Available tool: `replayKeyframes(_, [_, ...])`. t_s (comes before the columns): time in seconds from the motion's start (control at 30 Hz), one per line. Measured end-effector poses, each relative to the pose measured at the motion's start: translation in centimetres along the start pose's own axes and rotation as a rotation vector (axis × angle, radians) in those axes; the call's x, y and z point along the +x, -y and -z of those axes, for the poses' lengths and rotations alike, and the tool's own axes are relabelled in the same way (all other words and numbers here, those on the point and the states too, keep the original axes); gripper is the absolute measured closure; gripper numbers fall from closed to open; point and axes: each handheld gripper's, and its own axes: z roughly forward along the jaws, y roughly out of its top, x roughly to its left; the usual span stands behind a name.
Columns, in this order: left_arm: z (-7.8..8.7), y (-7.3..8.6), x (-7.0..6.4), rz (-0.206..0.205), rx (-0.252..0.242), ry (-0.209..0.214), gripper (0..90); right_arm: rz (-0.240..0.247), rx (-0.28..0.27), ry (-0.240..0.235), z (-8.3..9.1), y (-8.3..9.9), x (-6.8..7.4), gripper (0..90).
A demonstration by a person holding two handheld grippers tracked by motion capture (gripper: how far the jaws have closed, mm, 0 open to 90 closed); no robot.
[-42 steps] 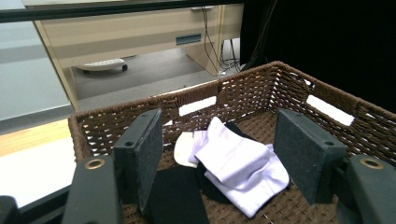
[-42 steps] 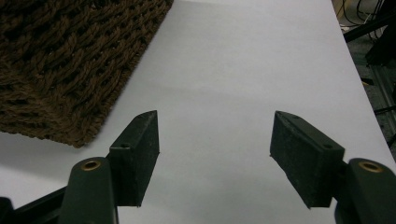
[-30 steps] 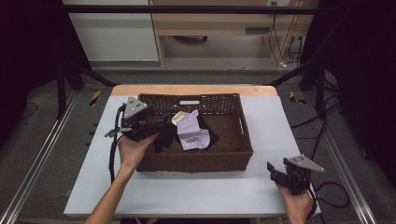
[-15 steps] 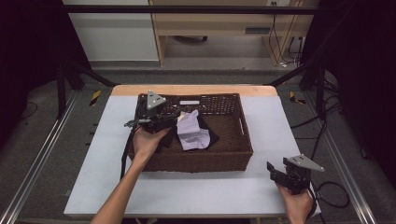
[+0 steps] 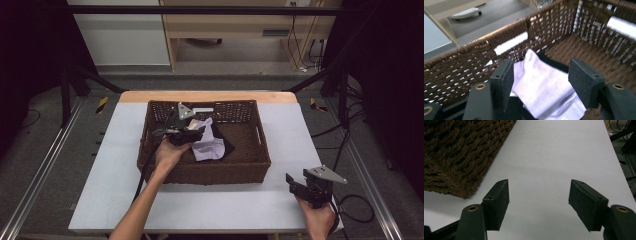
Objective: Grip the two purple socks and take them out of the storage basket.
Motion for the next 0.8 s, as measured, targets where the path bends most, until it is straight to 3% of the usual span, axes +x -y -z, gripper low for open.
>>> replayKeyframes(0.17, [-0.7, 0.1, -0.6, -0.046, 0.040, -0.004, 36.7, -0.001, 0.004, 0.000, -0.1, 0.0, 0.0, 32.9])
replayKeyframes(0.33, [-1.9, 0.2, -1.4, -0.099, 0.144, -0.017, 34.9, -0.004, 0.008, 0.000, -0.2, 0.0, 0.0, 32.4])
replayKeyframes(0.4, [-2.1, 0.2, -1.5, -0.105, 0.160, -0.021, 34.9, -0.004, 0.008, 0.000, -0.2, 0.0, 0.0, 32.4])
replayKeyframes(0.43, [-2.6, 0.3, -1.7, -0.121, 0.198, -0.033, 34.9, -0.002, 0.009, -0.001, -0.2, 0.0, 0.0, 32.4])
replayKeyframes(0.57, [-3.1, 0.3, -1.9, -0.132, 0.247, -0.033, 34.6, -0.002, 0.010, 0.000, -0.2, 0.0, -0.1, 32.4])
replayKeyframes(0.77, [-4.3, 0.5, -1.7, -0.115, 0.352, -0.001, 31.0, -0.002, 0.016, -0.005, -0.2, 0.1, 0.0, 32.4])
replayKeyframes(0.8, [-4.3, 0.5, -1.7, -0.115, 0.352, -0.001, 31.0, -0.002, 0.016, -0.005, -0.2, 0.1, 0.0, 32.4])
